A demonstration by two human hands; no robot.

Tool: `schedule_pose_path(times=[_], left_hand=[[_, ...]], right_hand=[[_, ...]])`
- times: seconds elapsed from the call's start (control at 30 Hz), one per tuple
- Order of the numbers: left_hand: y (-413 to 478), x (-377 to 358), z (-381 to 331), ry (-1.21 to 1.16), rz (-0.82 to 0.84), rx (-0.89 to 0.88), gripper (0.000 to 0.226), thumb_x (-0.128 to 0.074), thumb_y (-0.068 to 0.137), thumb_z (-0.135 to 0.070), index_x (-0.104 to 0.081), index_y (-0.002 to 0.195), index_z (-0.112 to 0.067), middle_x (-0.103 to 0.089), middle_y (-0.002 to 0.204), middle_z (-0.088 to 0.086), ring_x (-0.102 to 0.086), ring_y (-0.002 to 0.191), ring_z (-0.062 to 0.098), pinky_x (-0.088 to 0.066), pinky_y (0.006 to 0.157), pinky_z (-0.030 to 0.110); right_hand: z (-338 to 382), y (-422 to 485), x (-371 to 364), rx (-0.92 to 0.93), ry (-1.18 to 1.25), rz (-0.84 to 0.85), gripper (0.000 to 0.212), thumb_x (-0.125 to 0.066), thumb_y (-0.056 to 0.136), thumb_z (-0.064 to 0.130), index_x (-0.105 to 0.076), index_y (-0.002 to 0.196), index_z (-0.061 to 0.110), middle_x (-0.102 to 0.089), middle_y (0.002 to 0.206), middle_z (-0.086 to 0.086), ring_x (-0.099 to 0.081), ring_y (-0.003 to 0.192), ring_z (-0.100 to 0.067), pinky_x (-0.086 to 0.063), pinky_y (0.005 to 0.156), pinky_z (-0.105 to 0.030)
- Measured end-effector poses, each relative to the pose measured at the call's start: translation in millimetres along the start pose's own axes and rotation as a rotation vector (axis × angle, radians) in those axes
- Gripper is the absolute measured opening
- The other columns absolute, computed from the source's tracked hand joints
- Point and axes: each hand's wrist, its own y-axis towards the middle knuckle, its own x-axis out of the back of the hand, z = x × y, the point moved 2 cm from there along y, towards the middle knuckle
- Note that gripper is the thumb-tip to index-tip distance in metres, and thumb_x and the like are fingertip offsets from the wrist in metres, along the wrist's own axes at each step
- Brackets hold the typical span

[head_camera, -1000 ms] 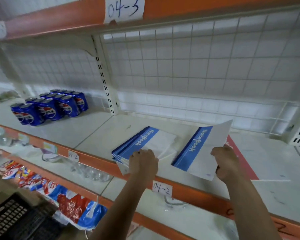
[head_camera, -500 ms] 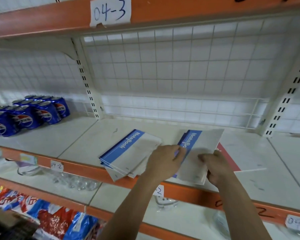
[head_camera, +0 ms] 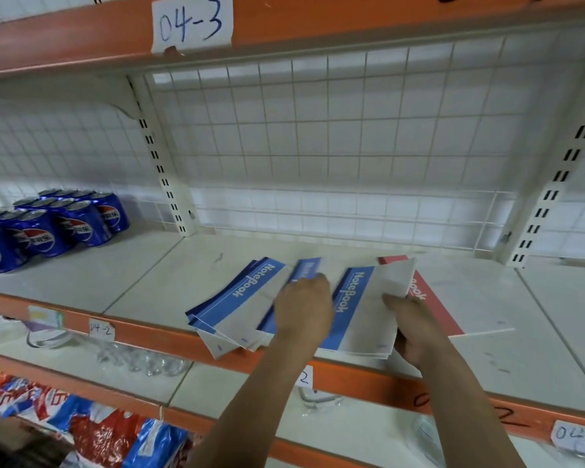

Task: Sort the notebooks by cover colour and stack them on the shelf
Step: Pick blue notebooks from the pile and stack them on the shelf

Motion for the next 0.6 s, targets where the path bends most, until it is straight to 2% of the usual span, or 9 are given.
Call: schedule_pose_path(times=[0.1, 0.2, 0.27, 0.3, 0.33, 0.37, 0.43, 0.5, 0.6], left_hand=[[-8.4, 1.6, -32.6, -0.304, 0.054, -0.257, 0.038, -0.036, 0.096, -0.039, -0.062, 0.093, -0.012, -0.066, 0.085, 0.008, -0.061, 0.077, 0.026, -0.043, 0.068, 0.031], [-9.0, -9.1, -38.2, -0.600, 0.180, -0.207, 0.042, -0.038, 0.096, -0.049, -0.056, 0.075, -0.018, -0.057, 0.068, -0.001, -0.055, 0.068, 0.018, -0.045, 0.065, 0.032], [5.1, -19.4, -25.0, -0.667, 0.054, -0.052, 0.037, -0.043, 0.096, -0.045, -0.059, 0.115, -0.016, -0.061, 0.118, 0.006, -0.053, 0.113, 0.021, -0.043, 0.097, 0.035], [10.4, -21.1, -18.2, -0.663, 0.007, 0.035, 0.053, -0.046, 0.095, -0.043, -0.042, 0.138, -0.013, -0.043, 0.143, 0.009, -0.037, 0.134, 0.025, -0.032, 0.110, 0.037], [14.7, -21.7, -12.2, -0.732, -0.039, 0.102, 0.066, -0.049, 0.094, -0.044, -0.026, 0.147, -0.012, -0.030, 0.151, 0.009, -0.027, 0.140, 0.026, -0.028, 0.114, 0.039], [18.5, -23.1, -7.5, -0.875, -0.065, 0.145, 0.070, -0.053, 0.092, -0.045, -0.024, 0.147, -0.014, -0.034, 0.149, 0.007, -0.033, 0.137, 0.025, -0.033, 0.111, 0.041], [19.7, -20.7, -6.3, -1.241, -0.118, 0.134, 0.042, -0.059, 0.089, -0.044, -0.046, 0.125, -0.026, -0.061, 0.118, -0.005, -0.059, 0.109, 0.015, -0.050, 0.089, 0.032], [16.5, -20.5, -6.9, -1.357, -0.243, 0.097, 0.017, -0.061, 0.089, -0.039, -0.052, 0.101, -0.031, -0.065, 0.089, -0.009, -0.064, 0.083, 0.006, -0.050, 0.072, 0.020], [9.1, -28.9, -8.6, -1.387, -0.334, 0.094, 0.009, -0.061, 0.090, -0.032, -0.053, 0.093, -0.029, -0.063, 0.079, -0.010, -0.060, 0.071, 0.000, -0.047, 0.064, 0.014]], right_hand=[[3.1, -2.2, -0.7, 0.004, 0.057, 0.101, 0.031, -0.044, 0.099, 0.030, -0.065, 0.107, 0.010, -0.073, 0.095, -0.012, -0.069, 0.089, -0.028, -0.054, 0.080, -0.041], [4.2, -4.5, 9.0, 0.107, -0.004, 0.096, 0.024, -0.046, 0.092, -0.001, -0.062, 0.110, 0.000, -0.072, 0.090, -0.015, -0.071, 0.078, -0.025, -0.058, 0.067, -0.036], [9.6, -8.5, 15.4, 0.176, -0.035, 0.092, 0.029, -0.046, 0.090, -0.006, -0.064, 0.108, 0.010, -0.072, 0.096, -0.010, -0.071, 0.080, -0.020, -0.057, 0.063, -0.030], [13.8, -10.6, 16.7, 0.225, -0.054, 0.097, 0.031, -0.048, 0.091, -0.004, -0.064, 0.108, 0.015, -0.072, 0.100, -0.004, -0.070, 0.087, -0.017, -0.055, 0.069, -0.029], [18.9, -12.9, 17.1, 0.285, -0.072, 0.111, 0.032, -0.050, 0.091, -0.003, -0.062, 0.111, 0.019, -0.072, 0.103, 0.001, -0.068, 0.093, -0.015, -0.053, 0.075, -0.029], [22.8, -14.8, 17.3, 0.343, -0.093, 0.132, 0.033, -0.051, 0.091, -0.002, -0.061, 0.112, 0.020, -0.072, 0.103, 0.005, -0.067, 0.097, -0.013, -0.052, 0.079, -0.028], [28.3, -19.3, 15.3, 0.427, -0.156, 0.186, 0.031, -0.052, 0.091, -0.002, -0.062, 0.111, 0.020, -0.073, 0.099, 0.009, -0.068, 0.094, -0.008, -0.053, 0.073, -0.019], [28.8, -20.4, 13.0, 0.480, -0.266, 0.212, 0.032, -0.055, 0.090, -0.001, -0.063, 0.108, 0.024, -0.073, 0.099, 0.013, -0.067, 0.095, -0.003, -0.051, 0.070, -0.012], [19.7, -12.4, 13.4, 0.473, -0.385, 0.155, 0.033, -0.063, 0.087, 0.006, -0.061, 0.103, 0.035, -0.070, 0.104, 0.016, -0.065, 0.097, -0.001, -0.050, 0.074, -0.013]])
